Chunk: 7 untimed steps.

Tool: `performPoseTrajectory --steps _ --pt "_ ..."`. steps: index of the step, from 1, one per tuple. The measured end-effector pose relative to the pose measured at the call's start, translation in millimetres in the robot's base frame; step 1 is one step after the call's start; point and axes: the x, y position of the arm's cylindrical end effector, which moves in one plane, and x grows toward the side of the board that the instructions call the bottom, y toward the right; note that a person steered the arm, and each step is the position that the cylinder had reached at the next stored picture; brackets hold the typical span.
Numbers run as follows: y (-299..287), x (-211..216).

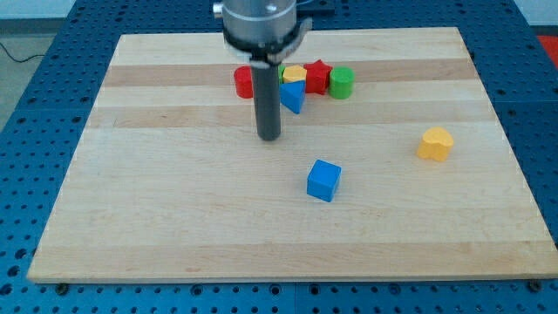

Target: Push the blue cube to the bottom of the blue triangle

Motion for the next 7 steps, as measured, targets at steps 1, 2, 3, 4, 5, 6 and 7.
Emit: performPoseTrajectory --steps 1,2,3,4,5,6,7 --pt "0.1 55.3" --pt "17.5 101.1" --pt "62.2 112.2" --pt "80.6 94.5" --pt "77.7 55.0" --pt "63.7 26.1" --pt "59.6 24.1"
